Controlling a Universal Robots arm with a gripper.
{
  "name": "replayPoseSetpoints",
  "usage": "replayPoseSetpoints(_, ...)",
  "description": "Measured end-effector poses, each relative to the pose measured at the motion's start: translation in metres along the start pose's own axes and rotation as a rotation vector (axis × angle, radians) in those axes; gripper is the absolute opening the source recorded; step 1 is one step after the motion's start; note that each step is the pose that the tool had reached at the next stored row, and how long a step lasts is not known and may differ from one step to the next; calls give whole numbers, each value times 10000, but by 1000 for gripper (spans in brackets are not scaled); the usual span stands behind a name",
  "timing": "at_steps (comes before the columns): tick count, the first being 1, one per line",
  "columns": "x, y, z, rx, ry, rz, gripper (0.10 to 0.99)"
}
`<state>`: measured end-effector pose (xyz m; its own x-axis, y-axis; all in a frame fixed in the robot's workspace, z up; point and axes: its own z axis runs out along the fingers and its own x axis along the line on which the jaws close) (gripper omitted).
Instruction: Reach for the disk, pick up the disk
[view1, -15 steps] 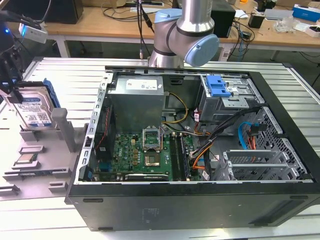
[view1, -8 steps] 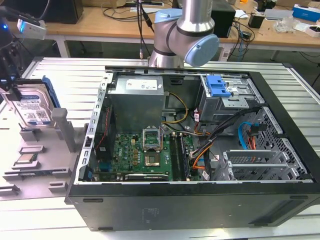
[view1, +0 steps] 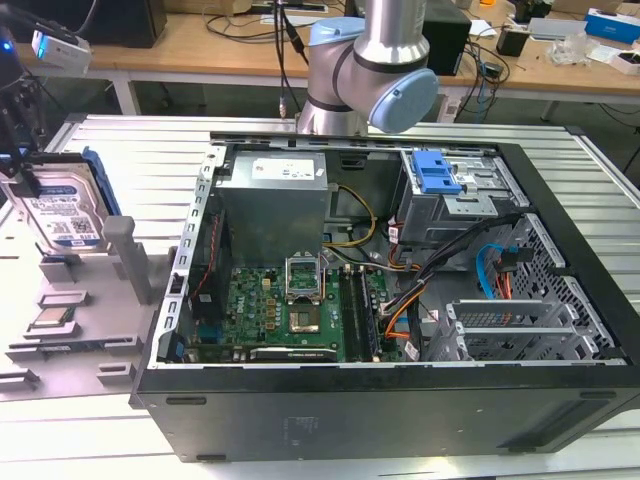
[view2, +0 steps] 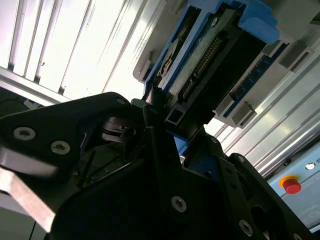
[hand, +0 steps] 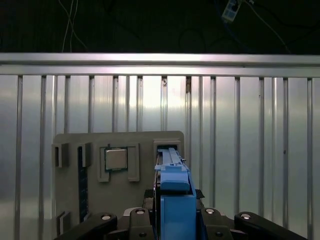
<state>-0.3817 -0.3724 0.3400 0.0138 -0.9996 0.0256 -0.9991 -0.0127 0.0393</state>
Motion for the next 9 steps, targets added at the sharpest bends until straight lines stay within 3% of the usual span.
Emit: replayPoseSetpoints(9, 1, 2, -44, -1, 1, 0, 365)
